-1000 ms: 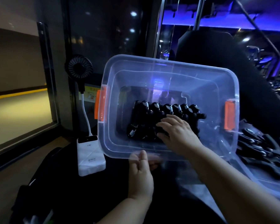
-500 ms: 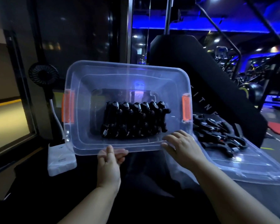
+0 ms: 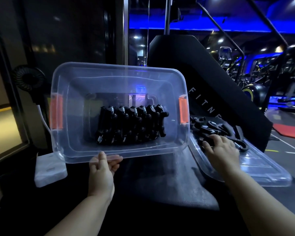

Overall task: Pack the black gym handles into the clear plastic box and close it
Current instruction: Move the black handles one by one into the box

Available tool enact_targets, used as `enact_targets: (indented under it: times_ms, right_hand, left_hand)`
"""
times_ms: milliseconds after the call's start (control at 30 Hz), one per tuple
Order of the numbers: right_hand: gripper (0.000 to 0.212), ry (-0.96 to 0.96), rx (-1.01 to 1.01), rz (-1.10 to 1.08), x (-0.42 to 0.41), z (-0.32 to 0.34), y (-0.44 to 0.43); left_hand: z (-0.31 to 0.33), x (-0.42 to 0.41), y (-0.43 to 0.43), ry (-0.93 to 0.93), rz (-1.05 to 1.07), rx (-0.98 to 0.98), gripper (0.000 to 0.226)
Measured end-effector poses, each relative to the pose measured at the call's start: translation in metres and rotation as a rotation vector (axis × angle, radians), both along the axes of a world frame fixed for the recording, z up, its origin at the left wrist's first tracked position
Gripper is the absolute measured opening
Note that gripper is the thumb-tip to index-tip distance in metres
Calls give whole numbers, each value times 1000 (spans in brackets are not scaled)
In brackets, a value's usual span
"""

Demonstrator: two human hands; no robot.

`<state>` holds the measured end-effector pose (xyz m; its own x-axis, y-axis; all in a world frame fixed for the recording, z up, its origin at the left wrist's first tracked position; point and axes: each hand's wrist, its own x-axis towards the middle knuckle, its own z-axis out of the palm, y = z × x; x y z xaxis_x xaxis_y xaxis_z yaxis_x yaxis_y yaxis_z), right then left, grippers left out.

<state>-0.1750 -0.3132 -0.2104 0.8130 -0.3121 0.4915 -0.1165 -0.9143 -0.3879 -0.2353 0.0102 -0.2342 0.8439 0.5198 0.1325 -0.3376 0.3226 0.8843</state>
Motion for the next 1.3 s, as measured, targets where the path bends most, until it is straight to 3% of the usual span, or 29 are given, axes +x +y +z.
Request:
enact_targets:
  times_ms: [133,300,533,767,1067,1300]
  right_hand:
    - [64,223,5,-54,15,-3,-12]
    - [73,350,11,-95,29,-4,-13]
    - [73,252,29,-207,28,-3,-9]
    - [58,114,-64,-185,13,-6,-9]
    - [50,-169,106,-89,-7,1,-2]
    - [39,-103,136,-13,-15,-3,2]
  left_hand:
    - [-1,1,0,-4,1,4,32]
    - [-4,4,1,-3,-5,10,37]
    - [-7,7,4,-17,1,21,34]
    - [-7,6,4,-20,-19,0,33]
    - [-1,2,0,-7,-8,-51,25]
    - [1,-1,1,3,-7,-67,21]
